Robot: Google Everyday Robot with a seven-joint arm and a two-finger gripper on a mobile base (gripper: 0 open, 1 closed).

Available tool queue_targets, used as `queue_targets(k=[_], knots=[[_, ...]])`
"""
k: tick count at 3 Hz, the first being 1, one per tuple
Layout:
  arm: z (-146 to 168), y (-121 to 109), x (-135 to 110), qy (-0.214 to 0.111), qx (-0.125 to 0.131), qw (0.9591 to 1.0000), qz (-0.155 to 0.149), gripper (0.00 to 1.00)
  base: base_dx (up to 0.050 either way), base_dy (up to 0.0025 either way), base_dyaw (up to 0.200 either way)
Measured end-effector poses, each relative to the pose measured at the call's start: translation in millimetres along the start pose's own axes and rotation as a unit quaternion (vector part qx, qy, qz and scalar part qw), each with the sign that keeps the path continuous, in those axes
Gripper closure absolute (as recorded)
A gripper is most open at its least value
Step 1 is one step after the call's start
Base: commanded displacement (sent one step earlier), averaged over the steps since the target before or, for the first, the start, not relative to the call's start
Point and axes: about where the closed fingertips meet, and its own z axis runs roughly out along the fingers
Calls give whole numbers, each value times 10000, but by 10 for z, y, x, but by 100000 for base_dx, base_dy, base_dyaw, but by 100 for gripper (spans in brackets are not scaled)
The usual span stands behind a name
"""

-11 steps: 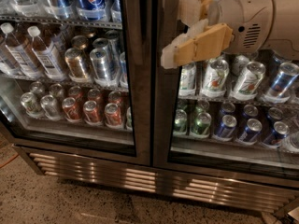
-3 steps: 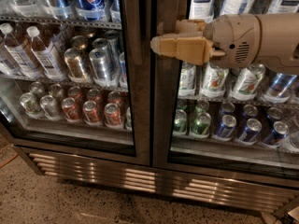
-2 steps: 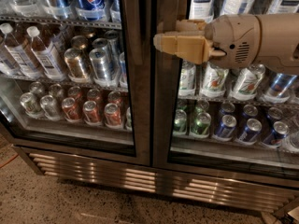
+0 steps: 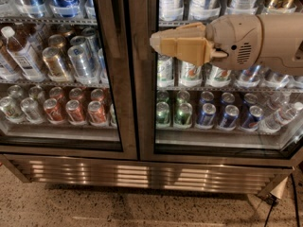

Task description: Open right fridge door

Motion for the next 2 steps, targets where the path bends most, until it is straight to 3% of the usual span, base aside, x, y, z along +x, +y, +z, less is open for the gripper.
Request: queue_targets(k=[2], knots=[[1,0,0,0,-1,10000,0,58,0,0,0]])
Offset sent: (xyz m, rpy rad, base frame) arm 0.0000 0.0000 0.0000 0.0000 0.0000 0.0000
